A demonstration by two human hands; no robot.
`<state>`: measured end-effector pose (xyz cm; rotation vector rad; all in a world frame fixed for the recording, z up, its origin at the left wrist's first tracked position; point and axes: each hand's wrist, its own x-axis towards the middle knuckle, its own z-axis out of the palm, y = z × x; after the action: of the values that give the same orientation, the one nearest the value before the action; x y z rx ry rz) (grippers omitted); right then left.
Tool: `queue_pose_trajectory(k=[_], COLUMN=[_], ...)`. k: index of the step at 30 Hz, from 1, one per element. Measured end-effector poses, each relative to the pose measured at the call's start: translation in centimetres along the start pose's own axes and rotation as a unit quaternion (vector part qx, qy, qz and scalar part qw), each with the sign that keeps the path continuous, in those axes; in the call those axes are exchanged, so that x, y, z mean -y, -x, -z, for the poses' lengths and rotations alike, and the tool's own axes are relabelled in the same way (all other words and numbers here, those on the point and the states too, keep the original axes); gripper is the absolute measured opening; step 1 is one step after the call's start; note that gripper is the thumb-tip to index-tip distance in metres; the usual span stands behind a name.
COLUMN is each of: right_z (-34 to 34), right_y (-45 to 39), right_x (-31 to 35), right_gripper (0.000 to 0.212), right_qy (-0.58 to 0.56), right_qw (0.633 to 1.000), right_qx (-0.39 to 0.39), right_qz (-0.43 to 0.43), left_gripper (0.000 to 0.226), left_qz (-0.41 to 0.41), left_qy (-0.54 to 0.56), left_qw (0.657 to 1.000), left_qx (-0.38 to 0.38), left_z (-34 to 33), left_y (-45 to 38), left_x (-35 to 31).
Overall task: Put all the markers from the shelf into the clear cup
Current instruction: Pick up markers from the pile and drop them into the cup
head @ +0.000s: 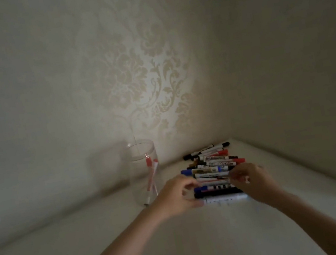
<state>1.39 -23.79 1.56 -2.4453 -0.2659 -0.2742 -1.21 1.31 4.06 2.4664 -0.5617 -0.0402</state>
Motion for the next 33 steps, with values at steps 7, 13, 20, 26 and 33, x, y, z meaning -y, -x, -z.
queue_pose_trajectory(k=[7,13,20,26,33], right_z=[-0.1,-0.6,-1.2,0.9,5.8], right_y=[3.2,2.6,1.7,1.9,-1.9], right_x=[-4.9,-5.7,-6.1,-2.5,8.2], right_gripper=[0.031,0.041,0.027,0.019,0.010], right_qy=[0.041,0.075,0.079,-0.130,-0.293], right_qw=[0.998,0.995,0.996,0.990,0.944], right_qx=[0.027,0.040,0.034,-0.044,-0.153], right_qz=[0.037,0.047,0.021,-0.023,0.009], left_gripper=[0.036,0.021,0.018,0.014,0.022], left_qz=[0.016,0.049,0.135,0.098,0.024], left_qy=[-0.006,0.076,0.260,0.372,0.269], left_qw=[0.998,0.994,0.946,0.901,0.907], left_qx=[-0.056,-0.065,-0.139,-0.203,-0.323], left_z=[-5.9,-5.7,-4.2,1.7,15.7], left_y=[-2.3,-2.3,-1.7,-1.2,1.6], left_x=[1.5,2.5,2.7,0.2,0.1])
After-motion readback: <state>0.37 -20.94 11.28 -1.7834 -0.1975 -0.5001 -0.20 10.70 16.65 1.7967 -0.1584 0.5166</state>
